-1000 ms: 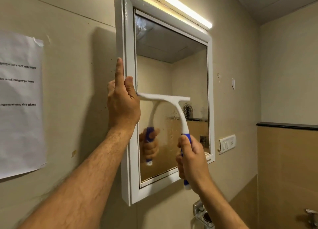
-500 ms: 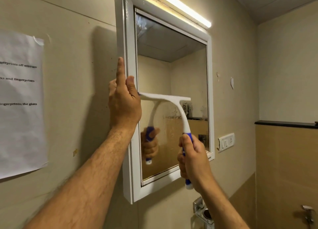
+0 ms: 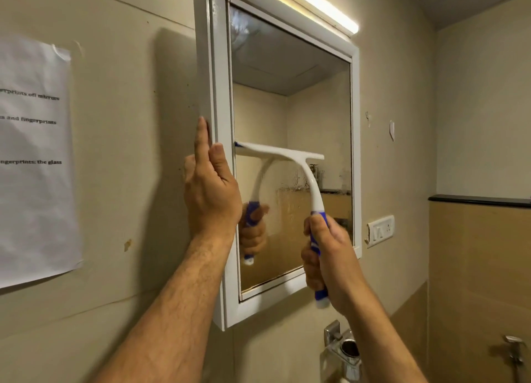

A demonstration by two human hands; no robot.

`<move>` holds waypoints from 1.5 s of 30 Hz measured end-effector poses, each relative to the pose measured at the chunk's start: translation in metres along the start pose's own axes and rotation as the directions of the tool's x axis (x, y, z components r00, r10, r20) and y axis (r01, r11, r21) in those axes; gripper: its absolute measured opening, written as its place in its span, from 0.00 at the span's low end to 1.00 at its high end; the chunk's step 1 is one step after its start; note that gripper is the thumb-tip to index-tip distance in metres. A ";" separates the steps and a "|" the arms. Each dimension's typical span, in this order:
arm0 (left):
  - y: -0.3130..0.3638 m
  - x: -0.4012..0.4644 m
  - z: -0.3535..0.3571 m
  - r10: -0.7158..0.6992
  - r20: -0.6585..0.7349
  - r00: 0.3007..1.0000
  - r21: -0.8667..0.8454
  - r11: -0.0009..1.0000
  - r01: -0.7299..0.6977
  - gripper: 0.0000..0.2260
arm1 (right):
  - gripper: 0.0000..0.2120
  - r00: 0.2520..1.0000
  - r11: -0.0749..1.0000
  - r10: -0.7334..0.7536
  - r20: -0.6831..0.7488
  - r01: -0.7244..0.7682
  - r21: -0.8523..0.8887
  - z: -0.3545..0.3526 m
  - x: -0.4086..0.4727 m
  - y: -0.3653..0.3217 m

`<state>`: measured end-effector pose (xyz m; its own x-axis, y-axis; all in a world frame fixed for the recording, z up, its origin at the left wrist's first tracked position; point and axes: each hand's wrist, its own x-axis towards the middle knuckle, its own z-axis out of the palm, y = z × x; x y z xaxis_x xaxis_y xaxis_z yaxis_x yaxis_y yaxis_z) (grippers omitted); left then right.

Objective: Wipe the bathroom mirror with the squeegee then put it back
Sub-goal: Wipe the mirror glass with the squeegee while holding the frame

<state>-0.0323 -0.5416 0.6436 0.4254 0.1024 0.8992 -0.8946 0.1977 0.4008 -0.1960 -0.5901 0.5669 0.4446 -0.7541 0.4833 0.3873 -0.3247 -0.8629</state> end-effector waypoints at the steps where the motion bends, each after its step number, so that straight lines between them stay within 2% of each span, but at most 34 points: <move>1: -0.001 -0.001 0.000 -0.005 -0.002 1.000 -0.008 1.000 0.005 0.20 | 0.15 1.000 1.000 0.017 0.010 -0.017 0.013 -0.001 -0.007 0.009; 4: -0.003 -0.003 0.001 -0.005 -0.015 1.000 0.001 1.000 0.005 0.20 | 0.15 1.000 1.000 0.011 0.002 -0.011 0.022 -0.002 -0.013 0.019; 8: -0.002 -0.005 0.000 -0.002 -0.024 1.000 0.027 1.000 0.003 0.20 | 0.14 0.999 1.000 -0.025 0.033 0.025 -0.005 -0.004 0.010 -0.010; 13: -0.002 -0.009 0.002 -0.032 -0.035 0.999 0.049 0.998 0.033 0.19 | 0.22 0.990 0.996 -0.013 0.140 0.001 0.084 -0.013 0.013 -0.001; 15: -0.004 -0.014 0.001 -0.049 -0.045 0.998 0.074 0.996 0.052 0.19 | 0.24 0.987 0.996 0.029 0.161 -0.042 0.076 -0.021 0.001 0.021; 18: -0.007 -0.024 -0.002 -0.094 -0.042 0.995 0.100 0.990 0.098 0.21 | 0.31 0.980 0.978 0.183 0.083 -0.190 0.083 -0.031 -0.015 0.044; 20: -0.009 -0.028 -0.004 -0.116 -0.042 0.992 0.115 0.986 0.120 0.23 | 0.34 0.976 0.974 0.214 0.042 -0.216 0.062 -0.032 -0.016 0.040; 24: -0.007 -0.028 -0.007 -0.149 -0.030 0.988 0.127 0.980 0.151 0.22 | 0.29 0.989 0.994 0.102 0.104 -0.104 0.022 -0.021 0.004 -0.001; 27: -0.005 -0.028 -0.008 -0.144 -0.030 0.989 0.131 0.980 0.146 0.21 | 0.29 0.988 0.995 0.090 0.122 -0.094 0.025 -0.015 0.013 -0.019; 34: -0.004 -0.029 -0.009 -0.138 -0.035 0.990 0.095 0.986 0.141 0.22 | 0.28 0.980 0.985 0.164 0.115 -0.168 0.034 -0.023 -0.015 0.023; 40: -0.010 -0.029 -0.008 -0.136 -0.020 0.991 0.079 0.987 0.137 0.25 | 0.26 0.992 0.998 0.054 0.113 -0.057 0.024 -0.021 0.003 0.006; 45: -0.011 -0.029 -0.007 -0.138 -0.023 0.990 0.085 0.987 0.139 0.24 | 0.26 0.985 0.994 0.077 0.152 -0.088 0.069 -0.018 -0.004 0.022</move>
<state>-0.0343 -0.5397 0.6118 0.5476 0.0971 0.8311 -0.8350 0.1269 0.5354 -0.2039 -0.6041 0.5435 0.5907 -0.6814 0.4322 0.4010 -0.2170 -0.8900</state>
